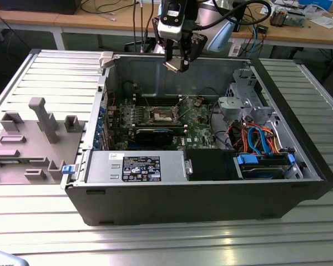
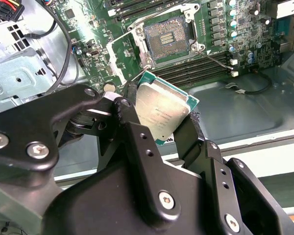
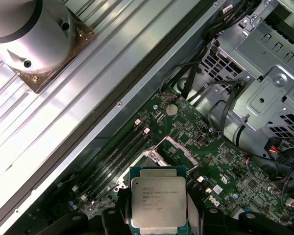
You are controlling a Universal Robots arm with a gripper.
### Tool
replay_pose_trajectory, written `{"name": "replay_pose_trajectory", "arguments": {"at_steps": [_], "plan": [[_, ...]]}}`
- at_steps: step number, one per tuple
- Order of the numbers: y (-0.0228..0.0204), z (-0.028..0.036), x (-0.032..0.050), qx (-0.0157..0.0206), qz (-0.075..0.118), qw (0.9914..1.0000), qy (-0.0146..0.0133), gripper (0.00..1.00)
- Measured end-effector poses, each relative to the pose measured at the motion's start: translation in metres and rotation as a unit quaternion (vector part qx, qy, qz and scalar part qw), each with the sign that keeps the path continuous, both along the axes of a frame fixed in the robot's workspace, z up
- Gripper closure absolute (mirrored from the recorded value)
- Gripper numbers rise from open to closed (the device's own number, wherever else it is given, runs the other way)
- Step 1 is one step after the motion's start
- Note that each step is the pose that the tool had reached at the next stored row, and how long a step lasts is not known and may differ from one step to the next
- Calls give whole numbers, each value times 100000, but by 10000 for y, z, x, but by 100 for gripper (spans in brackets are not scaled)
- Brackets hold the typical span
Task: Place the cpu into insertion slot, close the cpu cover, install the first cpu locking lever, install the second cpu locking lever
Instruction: 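Place the cpu into insertion slot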
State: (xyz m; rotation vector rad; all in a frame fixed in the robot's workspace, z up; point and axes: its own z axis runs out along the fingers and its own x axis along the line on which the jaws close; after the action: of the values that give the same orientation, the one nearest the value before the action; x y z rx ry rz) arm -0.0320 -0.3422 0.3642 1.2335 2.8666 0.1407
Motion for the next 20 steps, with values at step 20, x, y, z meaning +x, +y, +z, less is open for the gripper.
{"name": "replay_pose_trajectory", "arguments": {"at_steps": [20], "plan": [[0,0,0,0,-510,99999,1,45]]}}
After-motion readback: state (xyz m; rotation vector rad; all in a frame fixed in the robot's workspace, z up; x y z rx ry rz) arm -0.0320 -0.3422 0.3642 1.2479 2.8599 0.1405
